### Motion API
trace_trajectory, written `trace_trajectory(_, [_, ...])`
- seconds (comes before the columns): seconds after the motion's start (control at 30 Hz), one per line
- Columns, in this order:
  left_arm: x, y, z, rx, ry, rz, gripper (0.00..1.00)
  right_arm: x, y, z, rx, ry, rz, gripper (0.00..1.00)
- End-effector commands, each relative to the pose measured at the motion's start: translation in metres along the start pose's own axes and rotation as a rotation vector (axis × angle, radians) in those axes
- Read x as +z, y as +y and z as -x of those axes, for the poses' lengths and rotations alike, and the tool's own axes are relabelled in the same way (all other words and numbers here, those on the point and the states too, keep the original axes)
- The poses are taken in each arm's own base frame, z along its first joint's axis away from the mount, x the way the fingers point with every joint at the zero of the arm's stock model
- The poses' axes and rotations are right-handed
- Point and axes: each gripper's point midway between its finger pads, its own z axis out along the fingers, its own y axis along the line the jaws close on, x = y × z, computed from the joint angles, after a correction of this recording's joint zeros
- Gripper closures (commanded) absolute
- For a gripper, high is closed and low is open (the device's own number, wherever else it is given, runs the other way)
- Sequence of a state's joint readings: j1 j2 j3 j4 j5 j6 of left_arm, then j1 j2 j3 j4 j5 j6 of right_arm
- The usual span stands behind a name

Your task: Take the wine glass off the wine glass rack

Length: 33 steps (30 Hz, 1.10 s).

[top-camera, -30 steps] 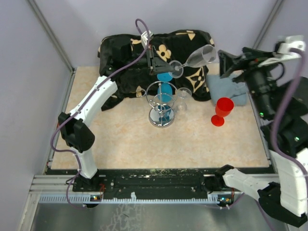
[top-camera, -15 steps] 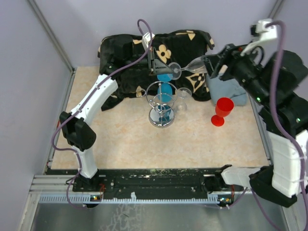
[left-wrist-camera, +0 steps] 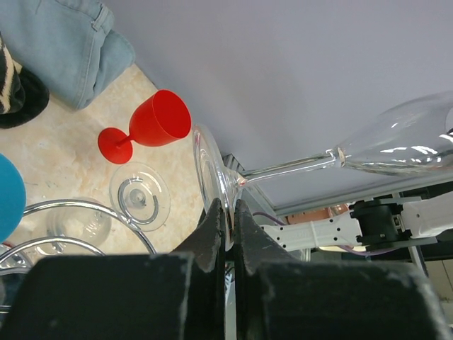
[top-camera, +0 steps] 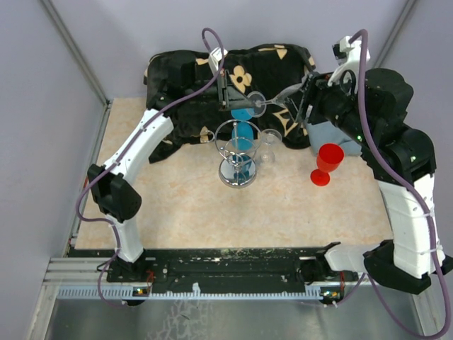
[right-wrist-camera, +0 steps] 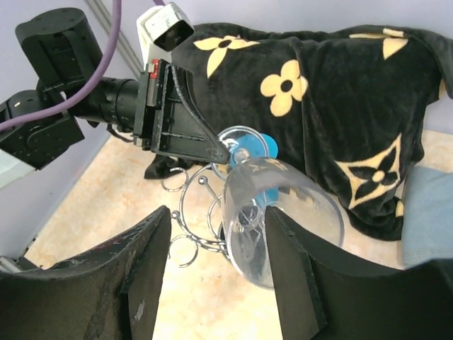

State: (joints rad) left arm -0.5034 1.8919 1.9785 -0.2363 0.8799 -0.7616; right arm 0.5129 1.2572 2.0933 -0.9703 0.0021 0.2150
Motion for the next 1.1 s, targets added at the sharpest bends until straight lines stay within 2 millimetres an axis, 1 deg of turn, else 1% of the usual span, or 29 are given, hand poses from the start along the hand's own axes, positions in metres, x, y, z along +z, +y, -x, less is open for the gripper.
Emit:
trace_trajectory(0.0, [0.0,-0.01,0.01,0.046,-0.019,-0.026,1.0,0.008,0.002,-0.009,0.017,0.019,0.012,0.46])
trace_trajectory(0.03, [0.0,-0.01,0.01,0.049,-0.018,-0.028,1.0,0.013,0.002,-0.014,0.019,0.034,0.015,0.48])
trace_trajectory(0.1, [0.0,-0.013,0.009,0.053,-0.017,-0.033,1.0,0.022,0.003,-0.02,0.023,0.044,0.022,0.58])
trace_trajectory(0.13, [0.001,-0.014,0.009,0.054,-0.016,-0.034,1.0,0.025,0.003,-0.021,0.024,0.045,0.023,0.67])
trace_trajectory(0.17, [0.0,-0.014,0.009,0.054,-0.015,-0.035,1.0,0.027,0.003,-0.021,0.024,0.042,0.021,0.84])
trace_trajectory(0.2, [0.0,-0.014,0.008,0.054,-0.014,-0.036,1.0,0.029,0.002,-0.02,0.023,0.037,0.015,0.97])
trace_trajectory(0.23, [0.0,-0.015,0.008,0.055,-0.014,-0.04,1.0,0.03,0.001,-0.018,0.019,0.031,0.013,1.0])
trace_trajectory(0.3, [-0.001,-0.017,0.008,0.053,-0.016,-0.049,1.0,0.028,0.0,-0.012,0.01,0.01,0.009,1.0])
trace_trajectory(0.33, [-0.001,-0.018,0.008,0.05,-0.015,-0.056,0.89,0.024,0.0,-0.008,0.008,-0.008,0.007,1.0])
trace_trajectory(0.4, [-0.002,-0.018,0.008,0.043,-0.017,-0.069,0.52,0.017,-0.003,0.002,-0.001,-0.049,-0.012,1.0])
trace_trajectory(0.43, [-0.003,-0.018,0.008,0.042,-0.018,-0.076,0.3,0.011,-0.006,0.008,-0.005,-0.073,-0.028,1.0])
trace_trajectory(0.5, [-0.006,-0.016,0.009,0.04,-0.021,-0.09,0.04,-0.002,-0.013,0.021,-0.018,-0.116,-0.071,1.0])
trace_trajectory(0.53, [-0.007,-0.012,0.011,0.035,-0.028,-0.082,0.01,-0.009,-0.019,0.027,-0.027,-0.135,-0.108,1.0])
trace_trajectory(0.6, [-0.011,-0.004,0.017,0.028,-0.042,-0.067,0.0,-0.024,-0.033,0.036,-0.059,-0.161,-0.19,1.0])
trace_trajectory(0.67, [-0.016,0.005,0.025,0.025,-0.059,-0.043,0.0,-0.038,-0.054,0.041,-0.086,-0.17,-0.31,1.0])
trace_trajectory(0.77, [-0.027,0.013,0.04,0.033,-0.092,-0.024,0.0,-0.059,-0.084,0.044,-0.116,-0.165,-0.488,1.0])
trace_trajectory(0.87, [-0.038,0.016,0.05,0.041,-0.119,-0.014,0.0,-0.075,-0.112,0.042,-0.139,-0.141,-0.665,1.0])
trace_trajectory(0.97, [-0.047,0.017,0.055,0.041,-0.13,-0.012,0.0,-0.083,-0.138,0.036,-0.145,-0.092,-0.788,1.0])
trace_trajectory(1.07, [-0.051,0.016,0.053,0.034,-0.129,-0.019,0.0,-0.079,-0.164,0.025,-0.115,-0.045,-0.847,1.0])
